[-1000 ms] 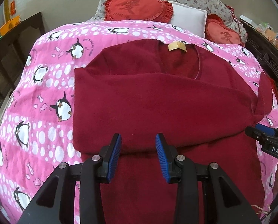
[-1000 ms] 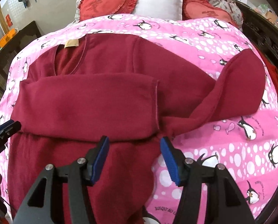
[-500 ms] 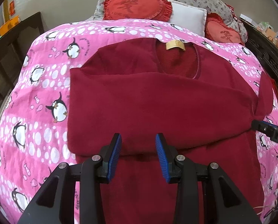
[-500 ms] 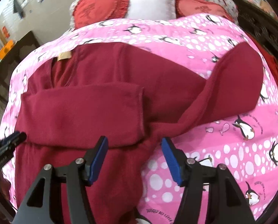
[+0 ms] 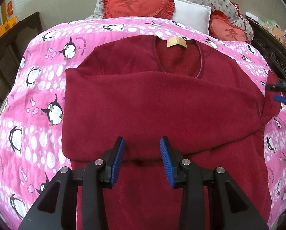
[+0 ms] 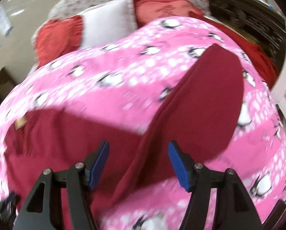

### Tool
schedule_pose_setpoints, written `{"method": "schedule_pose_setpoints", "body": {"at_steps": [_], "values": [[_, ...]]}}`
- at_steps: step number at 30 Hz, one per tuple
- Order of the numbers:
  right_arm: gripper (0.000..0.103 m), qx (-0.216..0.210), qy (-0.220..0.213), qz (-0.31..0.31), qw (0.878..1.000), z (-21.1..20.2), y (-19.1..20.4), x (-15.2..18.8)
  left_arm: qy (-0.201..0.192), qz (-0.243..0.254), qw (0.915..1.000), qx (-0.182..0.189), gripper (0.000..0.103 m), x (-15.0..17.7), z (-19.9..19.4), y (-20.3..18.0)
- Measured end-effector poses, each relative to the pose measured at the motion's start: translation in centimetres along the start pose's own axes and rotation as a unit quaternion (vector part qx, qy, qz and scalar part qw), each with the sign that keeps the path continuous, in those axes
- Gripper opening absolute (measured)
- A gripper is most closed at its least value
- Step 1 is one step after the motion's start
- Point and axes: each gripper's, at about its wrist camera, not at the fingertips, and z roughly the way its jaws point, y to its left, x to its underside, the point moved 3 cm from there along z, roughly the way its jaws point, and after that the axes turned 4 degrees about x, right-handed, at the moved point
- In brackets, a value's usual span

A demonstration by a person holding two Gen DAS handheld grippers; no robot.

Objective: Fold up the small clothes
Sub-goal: 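Grasp the other sweater sleeve with the right gripper and lift it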

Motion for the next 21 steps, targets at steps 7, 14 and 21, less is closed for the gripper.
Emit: {"method": "schedule_pose_setpoints", "body": {"at_steps": [7, 14, 21], "values": [[0.070, 0.096, -0.005, 0.047, 0.994, 4.4, -3.5, -5.5, 0.008, 0.004, 0.9999, -0.005, 0.018, 0.1, 0.1, 0.4], [0.008, 0.108, -0.021, 0.005, 0.994, 4.6, -4.1, -7.0, 0.007, -0.007, 0.9999, -0.009, 0.018, 0.1, -0.4, 1.4], [0.007, -0.037, -0.056, 0.007, 0.998, -3.0, -4.3, -5.5, -0.017, -0.017, 0.9997, -0.006, 0.018, -0.4, -2.4, 2.2]]}}
